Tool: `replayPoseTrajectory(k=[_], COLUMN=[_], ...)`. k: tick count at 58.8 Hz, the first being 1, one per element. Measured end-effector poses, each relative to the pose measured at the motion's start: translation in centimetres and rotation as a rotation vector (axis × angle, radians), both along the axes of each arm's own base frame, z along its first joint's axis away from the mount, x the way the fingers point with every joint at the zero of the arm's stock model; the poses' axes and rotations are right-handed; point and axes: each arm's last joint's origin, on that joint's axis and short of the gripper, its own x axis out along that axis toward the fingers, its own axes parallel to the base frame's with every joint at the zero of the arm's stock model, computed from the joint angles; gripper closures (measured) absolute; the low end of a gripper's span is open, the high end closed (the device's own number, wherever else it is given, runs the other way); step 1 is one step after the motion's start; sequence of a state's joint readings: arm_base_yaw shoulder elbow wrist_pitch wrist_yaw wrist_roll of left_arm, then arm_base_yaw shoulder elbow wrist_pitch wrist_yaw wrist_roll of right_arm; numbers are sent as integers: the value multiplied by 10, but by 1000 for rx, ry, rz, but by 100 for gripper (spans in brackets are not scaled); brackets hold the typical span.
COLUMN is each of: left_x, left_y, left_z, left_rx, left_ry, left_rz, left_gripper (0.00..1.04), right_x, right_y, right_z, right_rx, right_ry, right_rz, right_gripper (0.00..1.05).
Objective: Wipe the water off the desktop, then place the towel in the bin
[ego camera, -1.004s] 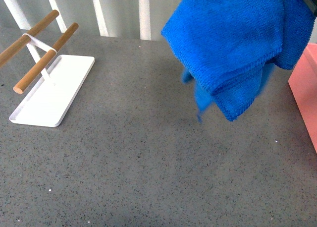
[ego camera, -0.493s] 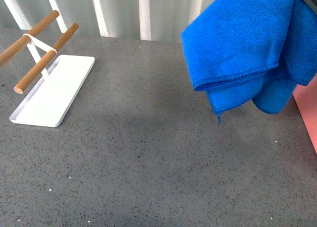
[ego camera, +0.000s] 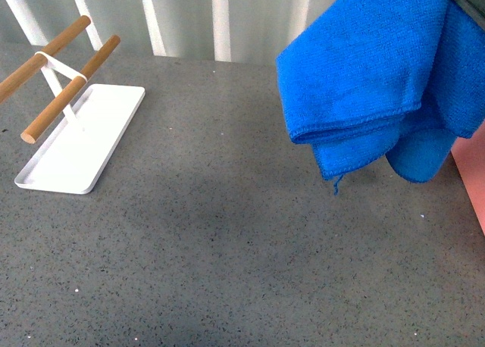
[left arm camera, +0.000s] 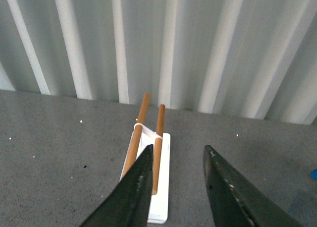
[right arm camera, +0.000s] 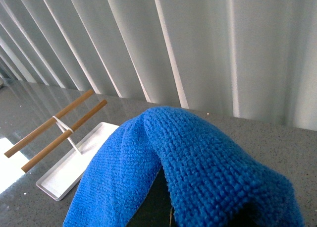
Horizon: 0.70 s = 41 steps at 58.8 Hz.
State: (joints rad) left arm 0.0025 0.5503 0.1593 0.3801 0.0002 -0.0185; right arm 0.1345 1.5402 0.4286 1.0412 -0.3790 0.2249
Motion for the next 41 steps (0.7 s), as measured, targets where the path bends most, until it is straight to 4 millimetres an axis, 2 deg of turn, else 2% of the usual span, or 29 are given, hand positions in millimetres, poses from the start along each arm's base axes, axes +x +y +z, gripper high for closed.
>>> replayPoseTrajectory(k=[6,41], left_x=[-5,-24], left_y=[0,0], left_z=[-5,-27], left_rx=[3,11], left_ry=[-10,-9], left_rz=[0,0], left_gripper=[101,101], right_x=[-3,-12], right_y=[-1,-1], right_z=[-1,2], right_rx=[-20,-58], right_ry=[17,22], right_rz=[-6,14], right_gripper=[101,101])
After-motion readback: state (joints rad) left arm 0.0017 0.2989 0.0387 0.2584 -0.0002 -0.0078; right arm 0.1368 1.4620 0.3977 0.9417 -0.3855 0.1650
